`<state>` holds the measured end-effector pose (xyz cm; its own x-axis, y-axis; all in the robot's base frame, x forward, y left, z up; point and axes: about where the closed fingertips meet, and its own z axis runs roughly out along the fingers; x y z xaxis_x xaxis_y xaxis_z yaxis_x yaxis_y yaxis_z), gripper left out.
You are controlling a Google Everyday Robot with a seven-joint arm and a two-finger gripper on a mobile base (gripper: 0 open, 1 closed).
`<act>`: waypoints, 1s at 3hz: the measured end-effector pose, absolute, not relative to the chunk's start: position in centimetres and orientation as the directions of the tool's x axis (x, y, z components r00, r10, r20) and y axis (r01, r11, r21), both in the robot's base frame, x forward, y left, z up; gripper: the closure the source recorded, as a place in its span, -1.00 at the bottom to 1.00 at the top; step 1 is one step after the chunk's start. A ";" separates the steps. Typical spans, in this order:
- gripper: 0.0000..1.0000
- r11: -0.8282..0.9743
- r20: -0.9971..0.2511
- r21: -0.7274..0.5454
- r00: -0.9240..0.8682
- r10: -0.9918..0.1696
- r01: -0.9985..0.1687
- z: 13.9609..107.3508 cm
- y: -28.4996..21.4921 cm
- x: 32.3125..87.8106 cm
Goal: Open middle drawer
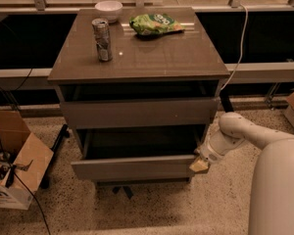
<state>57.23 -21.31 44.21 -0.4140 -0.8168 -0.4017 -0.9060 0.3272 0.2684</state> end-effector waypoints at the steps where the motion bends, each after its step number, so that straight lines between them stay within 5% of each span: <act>1: -0.10 0.264 -0.454 0.229 -0.343 -0.822 -0.937 46.3 -19.2 57.3; 3: 0.83 0.136 -0.549 0.111 -0.175 -0.817 -0.984 51.3 -15.8 57.0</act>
Offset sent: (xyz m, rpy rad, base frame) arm -0.0032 0.0912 0.1275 0.2134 -0.3345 0.2892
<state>57.02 -15.83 51.29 -0.1749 -0.8173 -0.5491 -0.9845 0.1362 0.1108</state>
